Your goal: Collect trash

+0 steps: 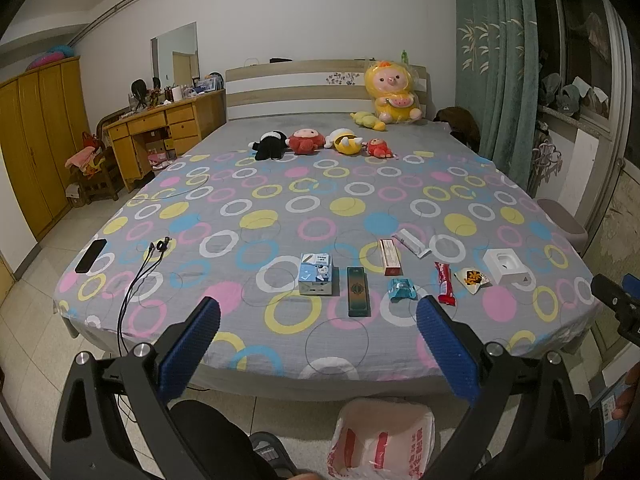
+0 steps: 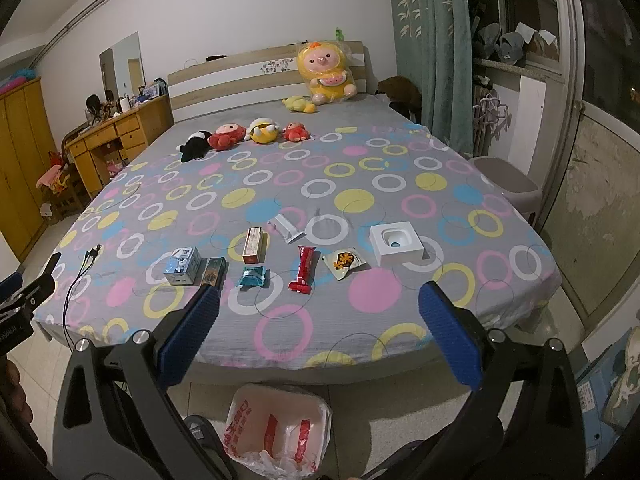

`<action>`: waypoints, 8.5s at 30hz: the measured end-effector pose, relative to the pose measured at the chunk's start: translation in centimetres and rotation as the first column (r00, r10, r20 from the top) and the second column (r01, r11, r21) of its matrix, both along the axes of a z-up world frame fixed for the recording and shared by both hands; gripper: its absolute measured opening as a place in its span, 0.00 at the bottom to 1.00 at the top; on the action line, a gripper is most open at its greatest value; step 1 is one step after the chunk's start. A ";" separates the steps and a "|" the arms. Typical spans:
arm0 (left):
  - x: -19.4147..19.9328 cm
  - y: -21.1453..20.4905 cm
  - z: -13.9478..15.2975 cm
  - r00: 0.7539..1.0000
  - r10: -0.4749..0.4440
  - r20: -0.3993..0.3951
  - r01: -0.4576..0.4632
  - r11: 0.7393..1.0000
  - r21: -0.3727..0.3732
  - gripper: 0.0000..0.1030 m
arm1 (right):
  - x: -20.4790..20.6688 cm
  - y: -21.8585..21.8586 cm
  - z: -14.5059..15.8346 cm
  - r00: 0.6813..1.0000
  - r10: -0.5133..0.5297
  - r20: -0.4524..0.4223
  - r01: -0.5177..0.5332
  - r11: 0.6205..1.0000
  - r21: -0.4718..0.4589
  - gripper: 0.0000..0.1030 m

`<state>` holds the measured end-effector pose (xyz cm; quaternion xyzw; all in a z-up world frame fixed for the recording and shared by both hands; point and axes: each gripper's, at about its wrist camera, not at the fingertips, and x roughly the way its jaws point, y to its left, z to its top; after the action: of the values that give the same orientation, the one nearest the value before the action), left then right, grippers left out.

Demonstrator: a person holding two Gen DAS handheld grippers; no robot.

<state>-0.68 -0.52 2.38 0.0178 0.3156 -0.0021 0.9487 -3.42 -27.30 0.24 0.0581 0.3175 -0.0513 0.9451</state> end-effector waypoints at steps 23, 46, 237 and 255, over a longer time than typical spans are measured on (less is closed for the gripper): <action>1.3 0.7 -2.5 0.999 -0.023 -0.047 0.023 1.000 -0.001 0.93 | 1.8 -1.7 -0.1 0.999 -0.003 -0.033 0.004 1.000 0.024 0.95; 19.5 -0.4 -12.0 0.970 -0.012 -0.243 0.021 0.999 0.036 0.93 | 17.1 -11.1 -3.8 0.972 -0.077 -0.220 0.084 0.996 0.020 0.95; 1.0 -5.3 -35.8 0.781 -0.228 -0.581 0.253 0.967 -0.039 0.61 | 4.0 10.0 -29.6 0.821 0.251 -0.512 -0.246 0.966 0.079 0.31; 2.2 -6.7 -44.1 0.673 -0.262 -0.692 0.306 0.950 -0.062 0.64 | 7.5 9.6 -38.9 0.710 0.284 -0.644 -0.212 0.959 0.188 0.45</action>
<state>1.55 -7.23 -41.72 0.0924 0.6399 -0.1469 0.7486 4.11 -17.72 -38.68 0.0403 0.6402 0.0747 0.7635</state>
